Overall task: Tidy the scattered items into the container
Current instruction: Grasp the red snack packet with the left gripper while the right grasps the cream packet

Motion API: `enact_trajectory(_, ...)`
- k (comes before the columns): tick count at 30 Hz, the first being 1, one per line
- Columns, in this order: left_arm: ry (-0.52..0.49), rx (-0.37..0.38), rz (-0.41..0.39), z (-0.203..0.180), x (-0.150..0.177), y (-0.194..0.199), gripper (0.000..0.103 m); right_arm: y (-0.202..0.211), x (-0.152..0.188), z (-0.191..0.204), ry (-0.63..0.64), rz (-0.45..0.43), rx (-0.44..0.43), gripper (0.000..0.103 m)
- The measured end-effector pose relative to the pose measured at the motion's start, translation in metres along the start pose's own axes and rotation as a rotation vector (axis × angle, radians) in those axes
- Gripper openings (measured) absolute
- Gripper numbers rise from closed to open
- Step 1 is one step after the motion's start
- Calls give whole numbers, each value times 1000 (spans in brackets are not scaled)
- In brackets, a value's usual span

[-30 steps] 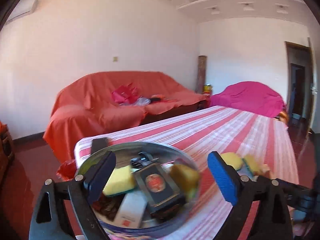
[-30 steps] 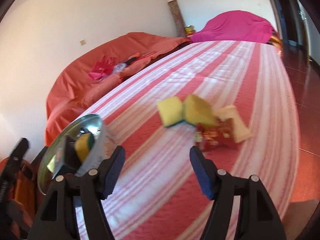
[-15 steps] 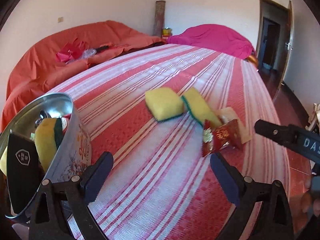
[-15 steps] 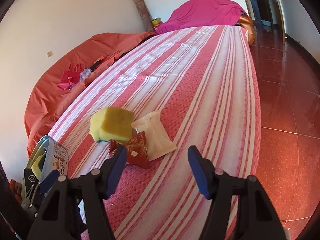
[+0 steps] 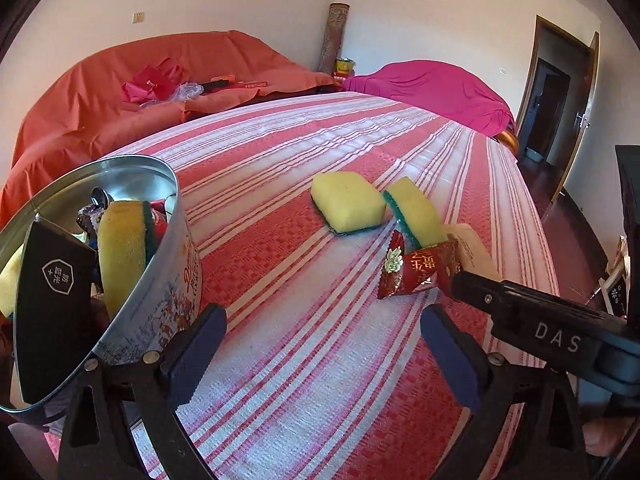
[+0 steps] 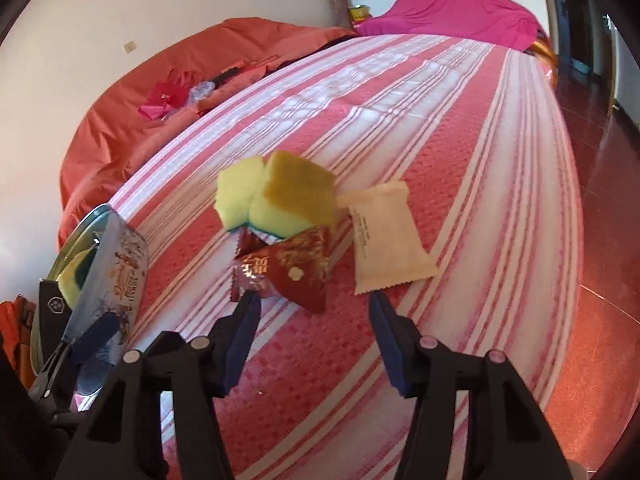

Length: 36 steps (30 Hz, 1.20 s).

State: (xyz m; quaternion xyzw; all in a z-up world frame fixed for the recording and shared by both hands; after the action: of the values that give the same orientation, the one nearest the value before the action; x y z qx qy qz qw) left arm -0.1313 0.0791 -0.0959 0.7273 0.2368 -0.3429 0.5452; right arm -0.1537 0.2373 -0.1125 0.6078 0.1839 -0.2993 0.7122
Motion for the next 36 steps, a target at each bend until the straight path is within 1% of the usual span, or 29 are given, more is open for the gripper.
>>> enact_trajectory(2,-8,16,2,-6,-8,-6,99,-1,-4,-10,-48,-13,38,61)
enact_trajectory(4,-37,28,-4,-11,-18,-13,99,-6,-9,-21,-77,0,82,61)
enact_trajectory(5,-64,22,1,-13,-23,-19,99,-10,-11,-24,-83,8,83,61)
enact_trajectory(7,-116,21,22,-16,-28,-31,99,-18,-16,-25,-86,17,58,57)
enact_trajectory(8,-135,28,37,-18,-30,-37,99,-24,-17,-25,-80,19,55,55)
enact_trajectory(9,-146,49,49,-20,-30,-41,99,-29,-17,-26,-62,18,57,50)
enact_trajectory(10,-150,74,54,-22,-30,-44,99,-30,-17,-25,-19,-12,71,46)
enact_trajectory(11,-153,92,53,-23,-30,-45,99,-30,-15,-24,1,-9,81,41)
enact_trajectory(12,-154,101,50,-24,-30,-46,99,-29,-16,-26,-17,-21,83,35)
enact_trajectory(14,-132,126,63,-25,-30,-52,99,-29,-17,-29,-64,-25,78,33)
enact_trajectory(16,-86,160,90,-23,-30,-59,99,-29,-16,-32,-95,-31,81,32)
enact_trajectory(20,-27,241,164,-24,-24,-77,99,-27,-20,-35,-125,-36,65,32)
enact_trajectory(22,-16,249,186,-26,-22,-82,97,-26,-20,-38,-146,-40,62,32)
enact_trajectory(24,-25,257,185,-32,-22,-82,84,-26,-21,-40,-160,-43,57,32)
enact_trajectory(25,-35,255,186,-34,-23,-82,79,-26,-21,-40,-163,-44,59,32)
enact_trajectory(26,-46,279,189,-40,-23,-82,65,-26,-21,-39,-162,-44,64,32)
enact_trajectory(27,-63,312,193,-47,-22,-81,46,-27,-22,-39,-160,-44,71,32)
enact_trajectory(29,-91,296,180,-53,-22,-77,44,-27,-22,-38,-150,-43,85,32)
enact_trajectory(33,-99,279,160,-53,-22,-70,41,-26,-21,-41,-174,-47,63,32)
enact_trajectory(36,-108,233,98,-49,-24,-54,39,-26,-21,-38,-156,-44,85,32)
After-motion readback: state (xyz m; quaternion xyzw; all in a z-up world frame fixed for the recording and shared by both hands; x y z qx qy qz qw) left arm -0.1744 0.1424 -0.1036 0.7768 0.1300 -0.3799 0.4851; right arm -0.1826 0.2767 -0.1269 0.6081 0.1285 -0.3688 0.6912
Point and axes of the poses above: each gripper's, at about its wrist camera, not at the fingertips, and y roughly against the way its jaws point, z to its left, x to its underside, the point moved 7 cm from there along -y, roughly the way its jaws point, and after that the axes turned 5 degrees about x, right-handed, at the moved point
